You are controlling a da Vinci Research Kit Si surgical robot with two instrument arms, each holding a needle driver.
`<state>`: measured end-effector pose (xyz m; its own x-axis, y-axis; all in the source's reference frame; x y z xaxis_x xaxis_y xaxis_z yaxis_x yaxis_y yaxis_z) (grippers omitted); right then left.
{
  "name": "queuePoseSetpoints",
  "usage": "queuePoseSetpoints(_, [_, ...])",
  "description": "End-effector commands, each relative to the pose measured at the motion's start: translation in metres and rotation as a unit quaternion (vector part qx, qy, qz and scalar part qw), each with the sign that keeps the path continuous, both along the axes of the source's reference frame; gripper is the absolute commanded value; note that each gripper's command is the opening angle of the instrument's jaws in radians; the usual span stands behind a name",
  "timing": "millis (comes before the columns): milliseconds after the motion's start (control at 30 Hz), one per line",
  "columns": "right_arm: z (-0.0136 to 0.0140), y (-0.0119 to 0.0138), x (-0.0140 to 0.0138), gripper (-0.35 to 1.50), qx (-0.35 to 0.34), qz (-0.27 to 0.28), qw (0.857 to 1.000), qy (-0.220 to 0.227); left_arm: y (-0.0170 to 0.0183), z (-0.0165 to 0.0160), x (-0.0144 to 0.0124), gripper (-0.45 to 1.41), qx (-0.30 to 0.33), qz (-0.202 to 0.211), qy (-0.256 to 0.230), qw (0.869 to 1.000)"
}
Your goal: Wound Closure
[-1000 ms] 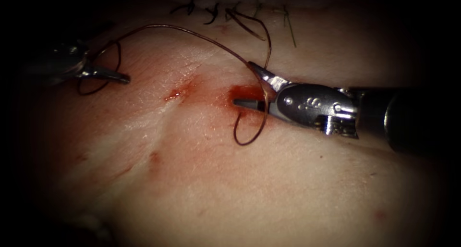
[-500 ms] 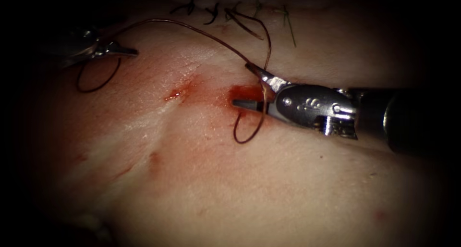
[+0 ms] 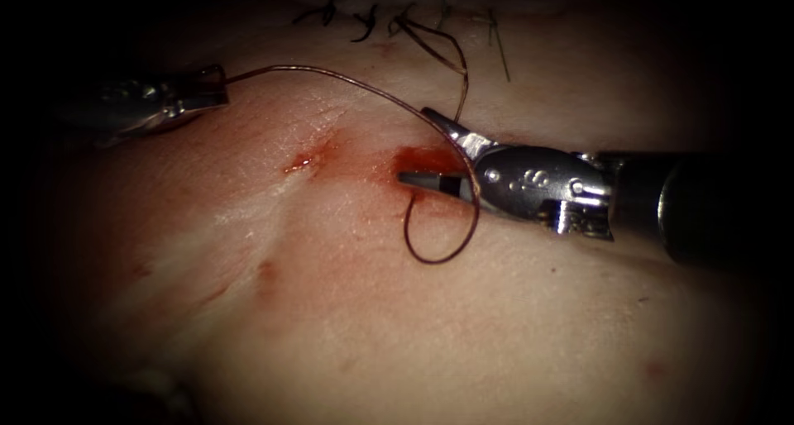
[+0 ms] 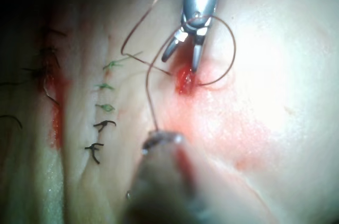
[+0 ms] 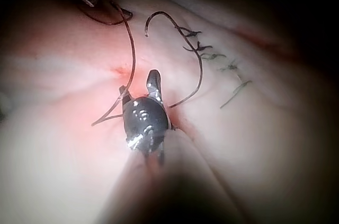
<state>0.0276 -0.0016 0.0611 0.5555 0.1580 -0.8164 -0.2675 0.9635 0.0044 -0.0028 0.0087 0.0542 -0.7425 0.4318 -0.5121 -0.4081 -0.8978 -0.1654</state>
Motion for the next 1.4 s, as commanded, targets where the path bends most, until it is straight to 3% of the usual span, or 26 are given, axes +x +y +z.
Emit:
queuePoseSetpoints(33, [0.0007, -0.0007, 0.0010, 1.04, 0.006, -0.011, 1.000, 0.006, 0.0005, 0.0007, -0.0008, -0.45, 0.001, 0.003, 0.000, 1.000])
queuePoseSetpoints(100, [0.0005, -0.0010, 0.0015, 1.03, 0.008, -0.017, 1.000, 0.010, 0.0029, 0.0016, -0.0018, -0.45, -0.009, 0.003, 0.012, 1.000])
queuePoseSetpoints(233, [0.0005, -0.0009, 0.0017, 1.03, 0.010, -0.020, 1.000, 0.015, 0.0037, 0.0040, -0.0028, -0.45, -0.028, 0.010, 0.041, 0.999])
queuePoseSetpoints(433, [0.0000, -0.0005, 0.0019, 0.89, 0.009, -0.016, 0.999, 0.031, -0.0020, 0.0118, -0.0063, -0.45, -0.017, 0.053, 0.070, 0.996])
queuePoseSetpoints(567, [-0.0003, -0.0001, 0.0021, 0.86, 0.003, -0.005, 0.999, 0.043, -0.0051, 0.0147, -0.0073, -0.45, -0.008, 0.069, 0.075, 0.995])
queuePoseSetpoints(700, [-0.0008, 0.0003, 0.0024, 0.67, 0.000, 0.003, 0.999, 0.051, -0.0072, 0.0158, -0.0078, -0.45, -0.001, 0.076, 0.079, 0.994])
queuePoseSetpoints(833, [-0.0012, 0.0008, 0.0027, 0.62, -0.004, 0.016, 0.998, 0.055, -0.0088, 0.0155, -0.0080, -0.45, 0.002, 0.075, 0.078, 0.994])
queuePoseSetpoints(967, [-0.0011, 0.0012, 0.0029, 0.72, -0.015, 0.034, 0.998, 0.044, -0.0113, 0.0140, -0.0081, -0.45, 0.008, 0.077, 0.072, 0.994])
queuePoseSetpoints(1233, [-0.0005, 0.0015, 0.0032, 0.71, -0.022, 0.051, 0.998, 0.028, -0.0147, 0.0086, -0.0064, -0.37, 0.019, 0.091, 0.056, 0.994])
queuePoseSetpoints(1333, [-0.0001, 0.0012, 0.0040, 1.18, -0.027, 0.061, 0.998, 0.019, -0.0148, 0.0061, -0.0057, -0.37, 0.014, 0.093, 0.050, 0.994])
queuePoseSetpoints(1400, [0.0003, 0.0011, 0.0044, 1.31, -0.028, 0.063, 0.997, 0.015, -0.0148, 0.0051, -0.0055, -0.33, 0.011, 0.092, 0.047, 0.995])
